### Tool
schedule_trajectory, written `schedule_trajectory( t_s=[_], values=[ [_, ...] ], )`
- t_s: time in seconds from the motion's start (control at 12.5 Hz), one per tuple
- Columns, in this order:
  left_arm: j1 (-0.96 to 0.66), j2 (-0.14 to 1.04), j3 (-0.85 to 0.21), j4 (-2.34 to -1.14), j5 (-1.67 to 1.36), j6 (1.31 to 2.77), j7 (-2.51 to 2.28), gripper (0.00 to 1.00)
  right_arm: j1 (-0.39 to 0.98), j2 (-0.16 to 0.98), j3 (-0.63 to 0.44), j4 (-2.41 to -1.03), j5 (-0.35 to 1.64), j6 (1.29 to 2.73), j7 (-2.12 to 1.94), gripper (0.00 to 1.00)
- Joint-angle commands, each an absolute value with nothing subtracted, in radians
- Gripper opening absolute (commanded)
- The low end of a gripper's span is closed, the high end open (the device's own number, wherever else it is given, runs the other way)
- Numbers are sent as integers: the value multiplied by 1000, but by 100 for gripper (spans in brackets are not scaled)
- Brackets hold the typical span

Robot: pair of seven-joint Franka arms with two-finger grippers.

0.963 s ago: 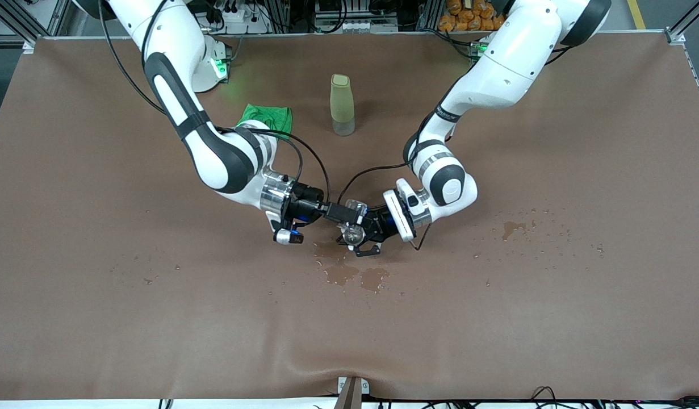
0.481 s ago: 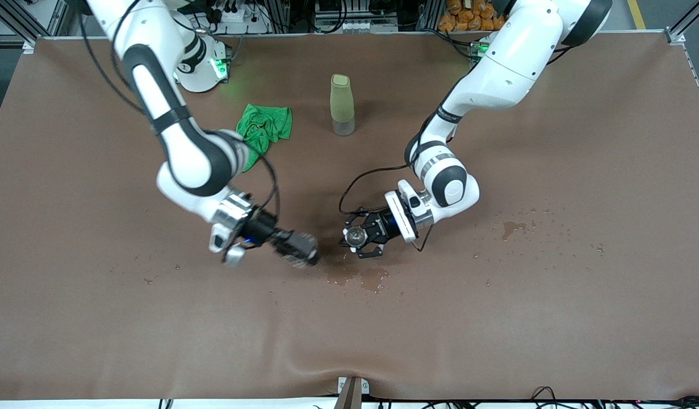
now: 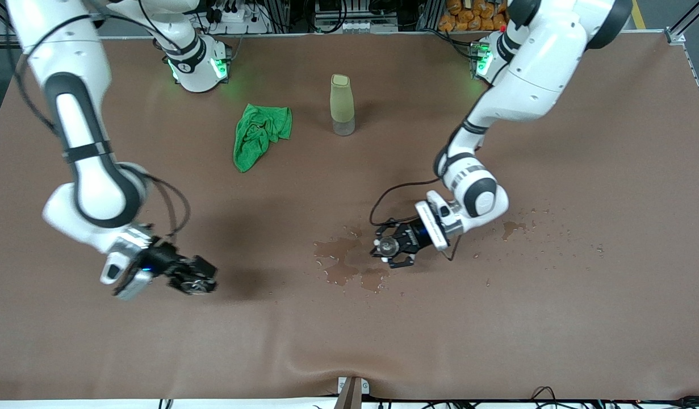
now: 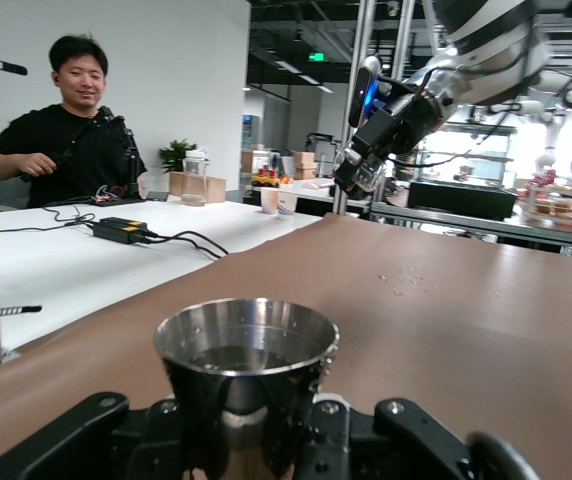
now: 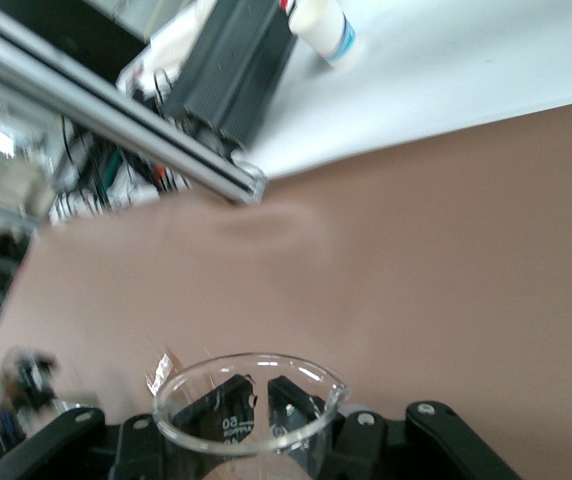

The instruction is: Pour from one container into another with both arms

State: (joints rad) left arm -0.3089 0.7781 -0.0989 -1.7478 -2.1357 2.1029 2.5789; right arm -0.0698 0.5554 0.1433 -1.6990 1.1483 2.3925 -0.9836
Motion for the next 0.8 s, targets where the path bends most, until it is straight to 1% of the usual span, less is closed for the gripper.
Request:
schedule_trajectory(
  t_s=[0.0, 0.08, 0.4, 0.72],
  values=[
    [-204, 758, -107, -1813, -1992, 2001, 2603, 0, -210, 563, 167, -1718, 1075, 2272, -1221, 0],
    [-160, 758, -109, -1824, -1926, 1967, 2606, 0, -250, 587, 167, -1718, 1074, 2244, -1329, 0],
    [-16, 758, -110, -1844, -1728, 1846, 2586, 0, -342, 678, 167, -1718, 1075, 2206, -1765, 0],
    [106, 758, -110, -1841, -1551, 1772, 2554, 0, -389, 698, 166, -1715, 1075, 2210, -2090, 0]
  ],
)
